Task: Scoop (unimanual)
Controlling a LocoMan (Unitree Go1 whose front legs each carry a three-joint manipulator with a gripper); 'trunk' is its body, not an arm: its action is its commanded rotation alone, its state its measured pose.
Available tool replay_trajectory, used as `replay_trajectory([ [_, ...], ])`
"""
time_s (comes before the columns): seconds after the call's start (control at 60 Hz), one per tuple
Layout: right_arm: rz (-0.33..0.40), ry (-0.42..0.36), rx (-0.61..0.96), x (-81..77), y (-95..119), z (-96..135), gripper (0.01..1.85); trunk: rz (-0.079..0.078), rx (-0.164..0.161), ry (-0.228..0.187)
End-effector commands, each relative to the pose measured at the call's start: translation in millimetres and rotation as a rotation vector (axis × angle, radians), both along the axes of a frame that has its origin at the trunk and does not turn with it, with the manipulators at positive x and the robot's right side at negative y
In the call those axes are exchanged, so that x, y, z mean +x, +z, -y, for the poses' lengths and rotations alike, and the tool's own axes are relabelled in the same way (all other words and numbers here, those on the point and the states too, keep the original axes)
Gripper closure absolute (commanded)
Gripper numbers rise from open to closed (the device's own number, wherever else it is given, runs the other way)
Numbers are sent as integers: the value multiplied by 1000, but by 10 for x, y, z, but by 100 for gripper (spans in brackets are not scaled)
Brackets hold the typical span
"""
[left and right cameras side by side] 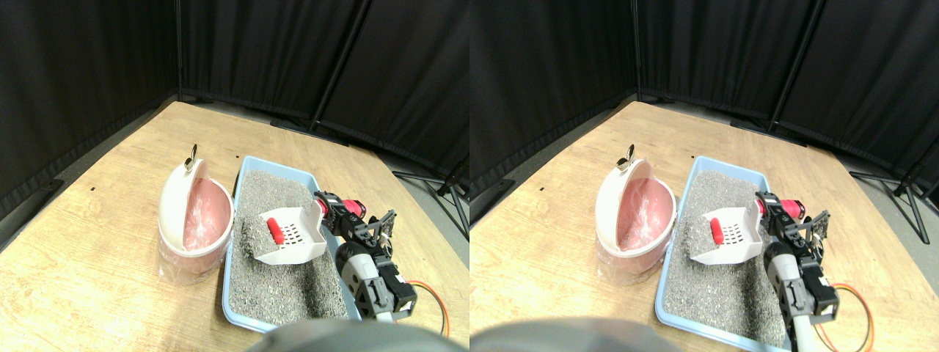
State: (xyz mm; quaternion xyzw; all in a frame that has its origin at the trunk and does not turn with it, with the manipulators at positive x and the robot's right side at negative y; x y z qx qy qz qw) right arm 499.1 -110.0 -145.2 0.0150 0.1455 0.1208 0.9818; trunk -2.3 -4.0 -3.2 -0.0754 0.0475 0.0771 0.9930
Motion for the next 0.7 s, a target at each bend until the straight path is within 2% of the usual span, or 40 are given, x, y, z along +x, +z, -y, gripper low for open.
replay_trajectory([
  [0.017, 107, -11, 84, 45, 129, 22, 181, 0, -12, 5],
  [0.083, 128, -48, 129, 31, 110, 76, 181, 1, -7, -1],
  [0.3, 255, -15, 262, 43, 136, 266, 181, 8, 3, -18],
  [0.483, 286, -107, 380, 75, 176, 409, 181, 11, 9, -28],
  [0.7, 296, -158, 433, 82, 302, 512, 181, 16, 9, -31],
])
